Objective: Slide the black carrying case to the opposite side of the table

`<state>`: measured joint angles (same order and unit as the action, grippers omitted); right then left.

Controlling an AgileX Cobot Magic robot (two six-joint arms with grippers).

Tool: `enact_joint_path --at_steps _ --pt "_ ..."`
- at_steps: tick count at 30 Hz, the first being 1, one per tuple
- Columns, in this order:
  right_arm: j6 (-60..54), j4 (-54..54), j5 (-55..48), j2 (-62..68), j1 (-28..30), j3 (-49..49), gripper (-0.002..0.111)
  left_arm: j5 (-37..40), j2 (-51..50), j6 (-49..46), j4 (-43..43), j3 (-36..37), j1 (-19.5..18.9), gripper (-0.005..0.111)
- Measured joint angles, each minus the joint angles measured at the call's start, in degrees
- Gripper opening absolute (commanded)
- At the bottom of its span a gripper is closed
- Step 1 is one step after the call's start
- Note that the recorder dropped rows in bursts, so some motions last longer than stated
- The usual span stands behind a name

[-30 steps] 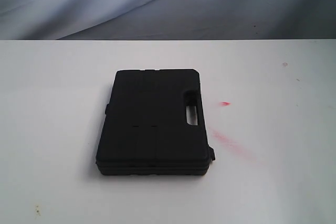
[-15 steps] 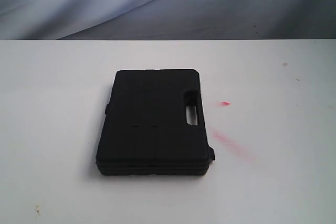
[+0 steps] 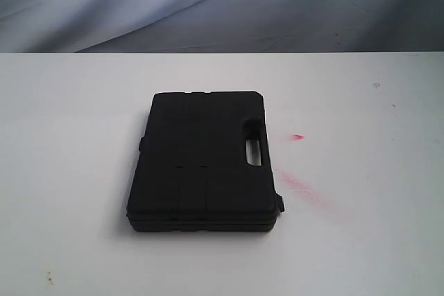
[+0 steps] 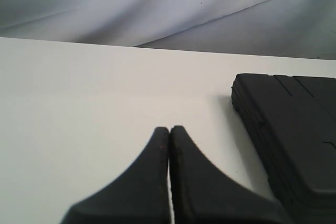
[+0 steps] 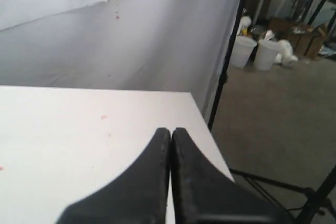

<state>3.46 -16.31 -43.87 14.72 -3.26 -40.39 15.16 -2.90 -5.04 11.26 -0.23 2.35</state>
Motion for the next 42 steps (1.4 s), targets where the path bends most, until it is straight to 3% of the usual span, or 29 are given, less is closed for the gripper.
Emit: enact_joint_path --at_steps 10,18,36,42 --pt "-3.46 8.31 -1.26 3.13 0.0 -0.07 0.0 0.0 0.0 0.0 0.0 0.0 0.0 0.0" --pt "-12.29 24.22 0.12 8.69 0.0 -0.07 0.0 0.0 0.0 0.0 0.0 0.0 0.0 0.0" --pt "-30.77 49.62 5.8 34.96 0.0 -0.07 0.0 0.0 0.0 0.0 0.0 0.0 0.0 0.0" --pt "-30.52 50.16 8.5 40.63 -4.85 -2.41 0.0 0.0 0.0 0.0 0.0 0.0 0.0 0.0"
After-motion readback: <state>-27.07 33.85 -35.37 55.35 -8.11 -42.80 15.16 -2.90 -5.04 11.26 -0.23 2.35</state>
